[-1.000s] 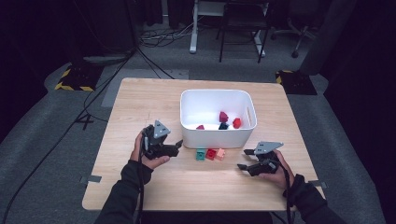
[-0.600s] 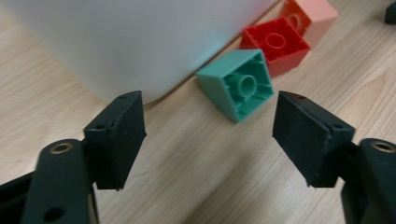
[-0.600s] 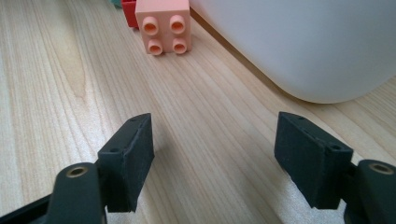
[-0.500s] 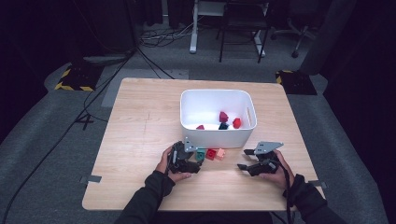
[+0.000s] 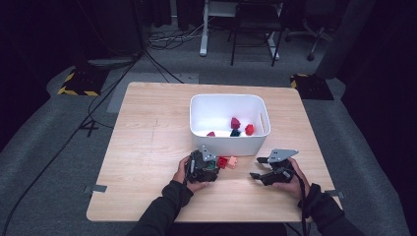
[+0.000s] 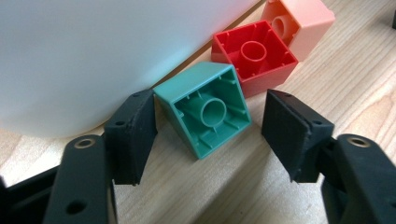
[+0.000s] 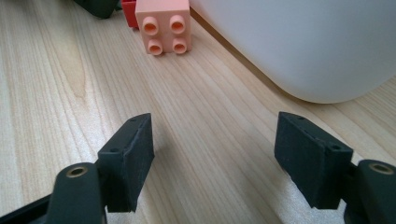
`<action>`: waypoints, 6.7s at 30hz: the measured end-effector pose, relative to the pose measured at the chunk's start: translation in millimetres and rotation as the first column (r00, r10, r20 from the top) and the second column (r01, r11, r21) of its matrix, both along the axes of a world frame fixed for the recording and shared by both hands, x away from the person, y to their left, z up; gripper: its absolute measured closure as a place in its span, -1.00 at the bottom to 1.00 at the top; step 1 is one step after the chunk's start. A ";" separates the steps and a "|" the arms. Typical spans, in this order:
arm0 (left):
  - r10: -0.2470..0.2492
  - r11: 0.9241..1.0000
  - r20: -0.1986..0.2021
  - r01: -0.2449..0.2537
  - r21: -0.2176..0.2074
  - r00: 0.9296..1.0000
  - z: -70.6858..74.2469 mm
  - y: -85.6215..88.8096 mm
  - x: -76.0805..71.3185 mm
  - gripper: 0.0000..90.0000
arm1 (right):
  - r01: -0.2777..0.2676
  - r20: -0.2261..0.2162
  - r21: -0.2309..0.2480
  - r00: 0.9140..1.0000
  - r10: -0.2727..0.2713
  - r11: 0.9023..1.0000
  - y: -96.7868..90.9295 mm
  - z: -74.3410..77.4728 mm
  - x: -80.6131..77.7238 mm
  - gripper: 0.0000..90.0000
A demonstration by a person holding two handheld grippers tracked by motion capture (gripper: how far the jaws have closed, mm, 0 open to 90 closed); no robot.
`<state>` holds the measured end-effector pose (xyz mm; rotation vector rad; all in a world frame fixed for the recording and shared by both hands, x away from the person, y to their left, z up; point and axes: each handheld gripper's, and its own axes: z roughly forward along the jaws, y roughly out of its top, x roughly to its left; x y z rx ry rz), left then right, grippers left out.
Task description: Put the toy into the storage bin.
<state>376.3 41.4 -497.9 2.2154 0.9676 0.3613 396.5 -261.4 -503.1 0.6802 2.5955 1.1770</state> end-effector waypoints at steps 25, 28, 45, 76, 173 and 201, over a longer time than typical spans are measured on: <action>-0.052 0.999 0.009 0.052 0.001 0.999 1.6 21.4 -3.9 0.31 | 0.001 0.001 0.000 1.000 -0.001 1.000 0.1 -0.1 0.0 -0.36; -0.048 0.999 0.011 0.048 -0.010 0.999 2.8 25.7 -5.3 0.31 | 0.004 -0.002 -0.002 1.000 -0.004 1.000 0.0 0.1 -0.3 -0.36; 0.066 0.996 0.067 -0.061 -0.067 0.996 29.6 94.1 -9.6 0.31 | 0.000 0.001 0.000 1.000 0.000 1.000 0.0 0.0 -0.1 -0.36; 0.235 0.959 0.211 -0.190 -0.212 0.949 119.1 135.4 48.0 0.31 | 0.008 -0.005 -0.002 1.000 -0.008 1.000 0.1 0.1 -0.5 -0.37; 0.189 0.980 0.265 -0.166 -0.110 0.945 162.9 82.2 68.7 -0.64 | 0.002 -0.003 -0.003 1.000 -0.002 1.000 -0.1 0.0 -0.4 -0.38; 0.182 0.983 0.061 -0.184 0.028 0.981 44.5 119.7 19.6 -0.61 | -0.002 0.002 -0.002 1.000 0.002 1.000 0.0 -0.1 0.1 -0.38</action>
